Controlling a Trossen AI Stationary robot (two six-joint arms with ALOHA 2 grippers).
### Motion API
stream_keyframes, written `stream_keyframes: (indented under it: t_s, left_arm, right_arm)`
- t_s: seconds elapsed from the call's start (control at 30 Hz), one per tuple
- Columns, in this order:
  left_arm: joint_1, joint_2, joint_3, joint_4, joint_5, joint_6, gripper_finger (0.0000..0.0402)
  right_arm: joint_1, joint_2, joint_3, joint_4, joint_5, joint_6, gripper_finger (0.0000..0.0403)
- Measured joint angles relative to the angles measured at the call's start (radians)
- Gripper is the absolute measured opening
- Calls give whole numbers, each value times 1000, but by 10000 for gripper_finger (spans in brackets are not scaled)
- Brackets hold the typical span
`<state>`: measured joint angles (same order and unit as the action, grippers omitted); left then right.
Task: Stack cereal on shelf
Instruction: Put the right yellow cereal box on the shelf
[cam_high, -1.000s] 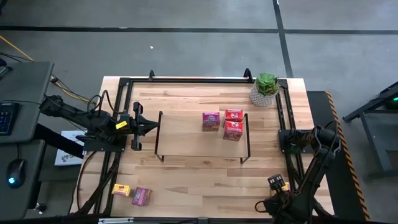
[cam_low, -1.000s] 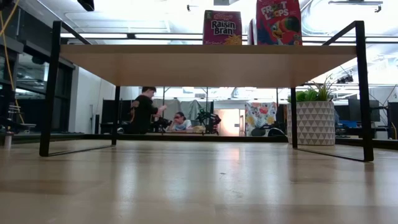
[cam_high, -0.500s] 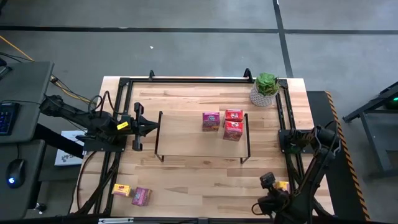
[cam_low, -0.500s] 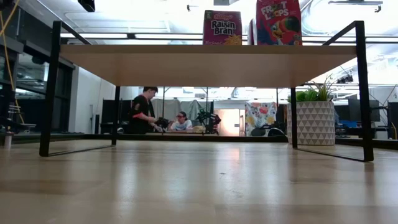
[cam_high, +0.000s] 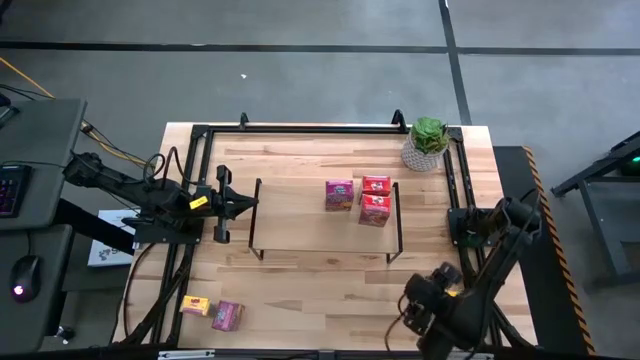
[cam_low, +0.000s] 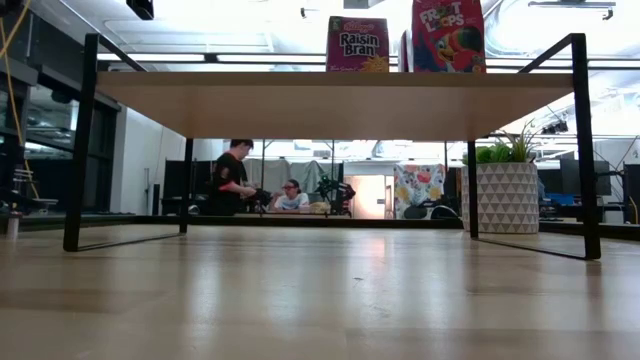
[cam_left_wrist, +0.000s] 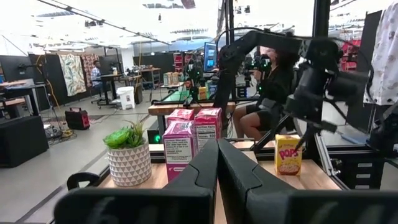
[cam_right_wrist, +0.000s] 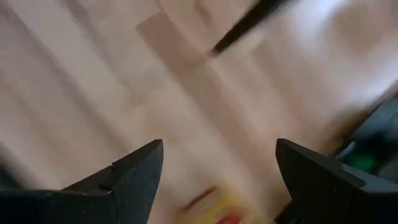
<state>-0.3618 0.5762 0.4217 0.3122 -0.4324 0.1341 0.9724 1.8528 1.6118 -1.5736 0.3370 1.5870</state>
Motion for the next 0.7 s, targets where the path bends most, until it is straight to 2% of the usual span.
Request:
stream_keyframes:
  t_s: [0.07,0.13,0.43,0.7]
  left_arm:
    - [0,0,0,0,0,0,0]
    - [0,0,0,0,0,-1,0]
    - [0,0,0,0,-1,1,0]
    - [0,0,0,0,-1,0,0]
  right_arm:
    - [-25,-28,10,46,-78,105,304]
    - [-42,-44,22,90,-112,141,304]
    - [-83,-44,35,234,6,135,304]
    - [-139,-44,35,257,-63,107,304]
